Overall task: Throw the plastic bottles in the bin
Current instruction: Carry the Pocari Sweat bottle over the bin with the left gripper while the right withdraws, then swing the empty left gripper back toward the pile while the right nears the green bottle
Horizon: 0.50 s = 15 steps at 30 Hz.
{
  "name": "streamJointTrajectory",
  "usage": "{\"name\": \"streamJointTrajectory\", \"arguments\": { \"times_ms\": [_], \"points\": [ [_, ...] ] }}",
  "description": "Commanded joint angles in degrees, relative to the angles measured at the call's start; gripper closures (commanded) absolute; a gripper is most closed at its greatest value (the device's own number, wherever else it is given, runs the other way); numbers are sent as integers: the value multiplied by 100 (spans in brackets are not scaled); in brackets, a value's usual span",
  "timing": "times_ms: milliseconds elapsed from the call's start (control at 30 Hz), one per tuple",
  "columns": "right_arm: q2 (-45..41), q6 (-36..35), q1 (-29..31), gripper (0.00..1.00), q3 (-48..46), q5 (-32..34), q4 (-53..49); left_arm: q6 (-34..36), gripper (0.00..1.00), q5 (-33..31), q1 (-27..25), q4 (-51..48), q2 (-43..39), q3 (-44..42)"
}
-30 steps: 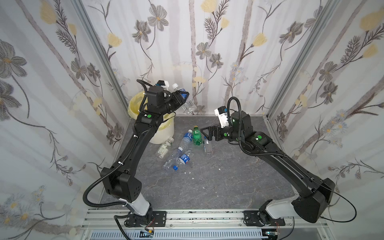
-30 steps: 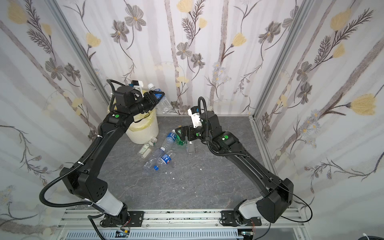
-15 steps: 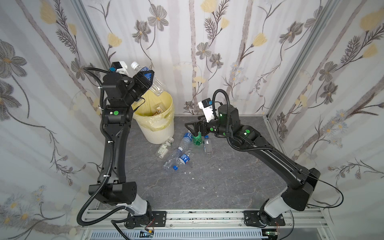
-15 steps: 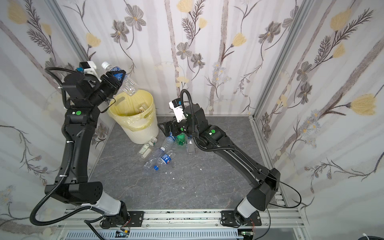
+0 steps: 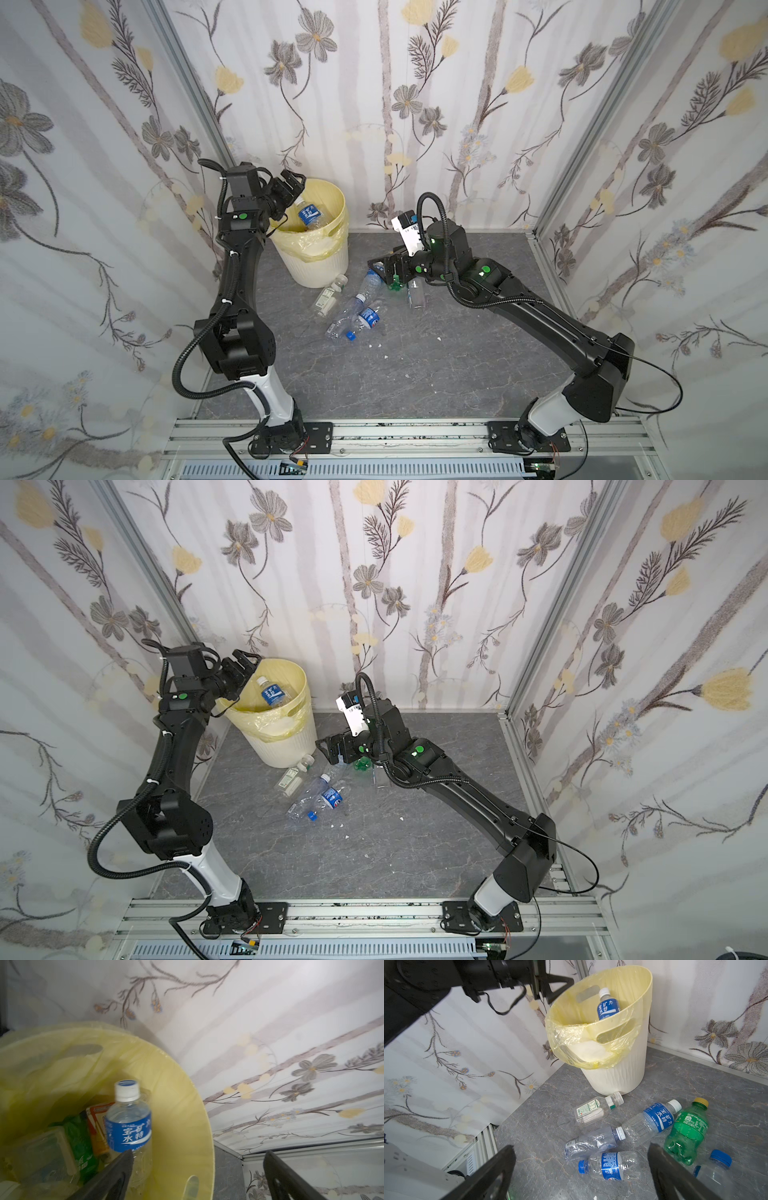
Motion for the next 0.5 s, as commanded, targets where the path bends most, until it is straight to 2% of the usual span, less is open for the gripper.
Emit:
{"name": "streamJointTrajectory", "arguments": {
  "times_ms": [0, 200, 467],
  "points": [
    [-39, 109, 8, 0, -96, 112, 336, 257, 0, -71, -104, 192, -290, 55],
    [-179, 169, -38, 0, -478, 939, 144, 432, 0, -250, -609, 191, -853, -335],
    [-414, 678, -433, 0, -1794, 1679, 147, 614, 0, -707, -1912, 200, -1338, -1141]
  ]
}}
